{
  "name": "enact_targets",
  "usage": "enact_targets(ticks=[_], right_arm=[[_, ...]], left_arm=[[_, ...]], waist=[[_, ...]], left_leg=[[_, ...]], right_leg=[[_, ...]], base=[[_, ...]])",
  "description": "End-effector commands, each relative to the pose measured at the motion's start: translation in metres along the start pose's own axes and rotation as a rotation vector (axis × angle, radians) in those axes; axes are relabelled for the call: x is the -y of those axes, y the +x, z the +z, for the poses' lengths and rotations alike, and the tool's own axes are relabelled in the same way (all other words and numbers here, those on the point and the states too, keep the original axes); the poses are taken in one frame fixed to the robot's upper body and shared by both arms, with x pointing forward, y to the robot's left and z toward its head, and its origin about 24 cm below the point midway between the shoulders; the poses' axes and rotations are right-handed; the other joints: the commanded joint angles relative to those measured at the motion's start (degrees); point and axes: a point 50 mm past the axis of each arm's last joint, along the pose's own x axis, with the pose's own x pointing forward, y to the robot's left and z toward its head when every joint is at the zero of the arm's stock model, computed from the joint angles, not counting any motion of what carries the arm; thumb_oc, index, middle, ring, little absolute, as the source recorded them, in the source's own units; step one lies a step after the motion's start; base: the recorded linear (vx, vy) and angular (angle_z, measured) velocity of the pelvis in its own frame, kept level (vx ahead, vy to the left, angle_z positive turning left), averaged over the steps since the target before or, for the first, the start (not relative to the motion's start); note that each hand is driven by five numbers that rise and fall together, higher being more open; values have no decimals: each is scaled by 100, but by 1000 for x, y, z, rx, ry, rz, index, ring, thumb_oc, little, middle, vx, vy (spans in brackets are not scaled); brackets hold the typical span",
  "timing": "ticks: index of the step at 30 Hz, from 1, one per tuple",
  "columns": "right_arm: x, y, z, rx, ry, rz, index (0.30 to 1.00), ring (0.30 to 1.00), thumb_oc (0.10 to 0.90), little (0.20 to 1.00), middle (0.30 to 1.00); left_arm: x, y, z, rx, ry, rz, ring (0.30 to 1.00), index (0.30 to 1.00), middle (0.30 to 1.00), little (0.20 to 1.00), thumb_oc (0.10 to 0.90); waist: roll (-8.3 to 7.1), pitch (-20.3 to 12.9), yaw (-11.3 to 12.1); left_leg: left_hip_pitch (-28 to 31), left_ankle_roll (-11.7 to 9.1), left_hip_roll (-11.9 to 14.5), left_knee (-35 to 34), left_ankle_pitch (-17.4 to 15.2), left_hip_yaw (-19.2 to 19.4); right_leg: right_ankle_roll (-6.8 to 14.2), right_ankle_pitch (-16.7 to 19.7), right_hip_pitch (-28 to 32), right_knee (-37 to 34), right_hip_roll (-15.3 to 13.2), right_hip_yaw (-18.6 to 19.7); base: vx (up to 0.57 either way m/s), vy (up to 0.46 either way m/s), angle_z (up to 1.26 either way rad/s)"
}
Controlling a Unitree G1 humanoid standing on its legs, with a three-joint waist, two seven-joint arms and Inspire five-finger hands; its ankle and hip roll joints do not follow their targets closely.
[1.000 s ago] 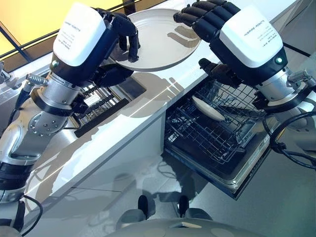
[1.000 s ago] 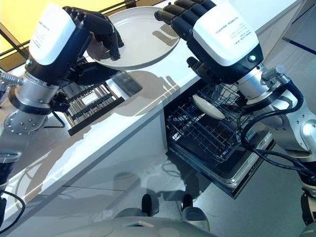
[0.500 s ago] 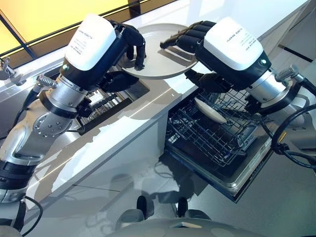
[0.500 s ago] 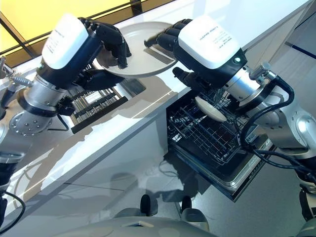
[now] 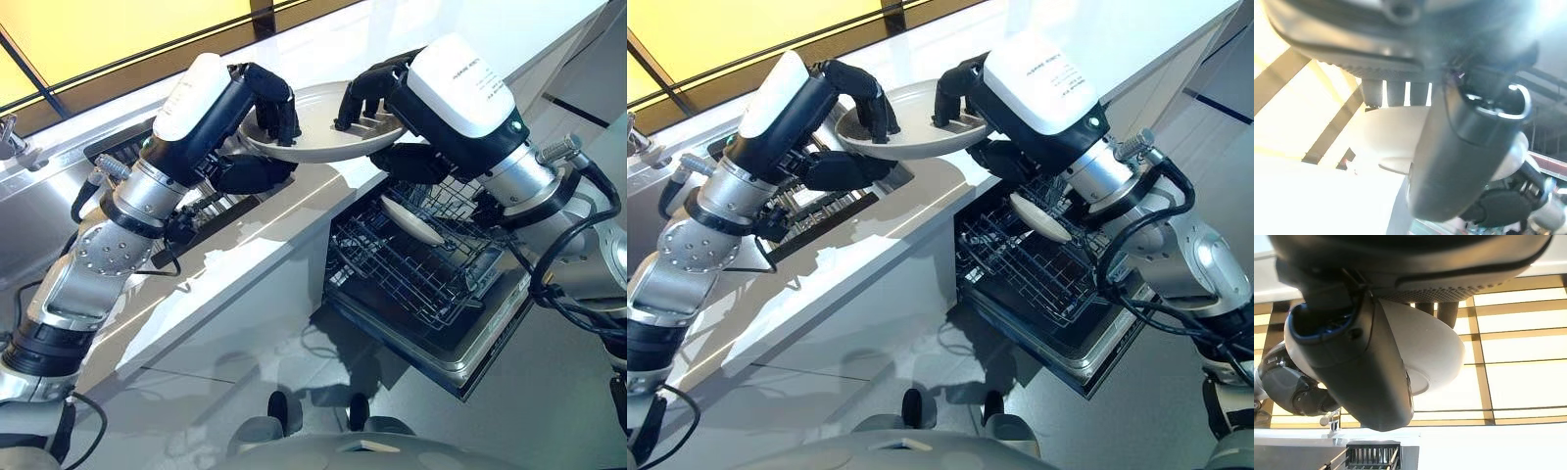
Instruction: Pick up plates and place into dishwasher.
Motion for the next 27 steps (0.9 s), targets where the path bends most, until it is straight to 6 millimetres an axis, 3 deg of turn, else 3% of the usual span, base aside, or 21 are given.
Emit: enact_targets(ticks=[1,2,3,7,11,13,18,22,27], right_arm=[[23,9,-3,-13,35,-328,300,300,100,200,300],[23,8,-5,-25,35,-342,300,300,100,200,300],[24,7,-8,-39,34,-358,300,300,100,200,300],[26,-3,-19,-105,25,-412,300,300,100,200,300],[25,-27,-41,-255,26,-485,300,300,100,200,300],[21,-43,-53,-356,46,-523,300,300,100,200,300],[17,-74,-72,-536,65,-581,300,300,100,200,300],[3,-109,-87,-716,222,-622,300,300,100,200,300],[-25,-129,-88,-810,530,-600,300,300,100,200,300]], left_arm=[[-3,21,44,339,-384,151,676,676,676,639,539],[-2,21,40,316,-410,158,851,851,851,842,742],[-2,19,36,292,-427,164,900,900,900,900,800],[-9,9,22,220,-490,251,900,900,900,900,800],[-23,-11,3,112,-515,432,900,900,900,900,800],[-28,-23,-9,37,-486,528,900,900,900,900,800],[-39,-43,-23,-74,-383,658,900,900,900,900,800],[-46,-74,-40,-233,-246,762,900,900,900,900,800],[-47,-99,-58,-384,-176,816,900,900,900,900,800]], waist=[[73,-694,-31],[72,-691,-38],[70,-685,-43],[67,-647,-37],[94,-640,-54],[126,-661,-72],[161,-701,-124],[162,-690,-157],[172,-693,-200]], left_leg=[[83,329,-442,270,-905,-29],[70,335,-455,333,-940,-17],[54,340,-469,430,-987,5],[-11,390,-514,740,-1136,43],[38,427,-516,659,-1119,34],[54,402,-479,443,-956,31],[119,358,-454,279,-925,26],[56,411,-498,563,-1076,131],[107,432,-486,400,-997,144]], right_leg=[[51,-907,-184,846,504,-77],[50,-911,-190,852,499,-63],[42,-914,-200,865,493,-50],[12,-917,-193,899,487,-6],[-3,-910,-173,884,514,31],[-1,-862,-201,861,526,14],[26,-904,-173,794,523,21],[14,-878,-193,771,497,91],[23,-861,-189,756,499,96]], base=[[0,0,0],[0,0,0],[0,0,0],[-10,-2,0],[13,5,-1],[-5,10,-7],[22,22,-7],[4,35,-3],[9,27,-5]])
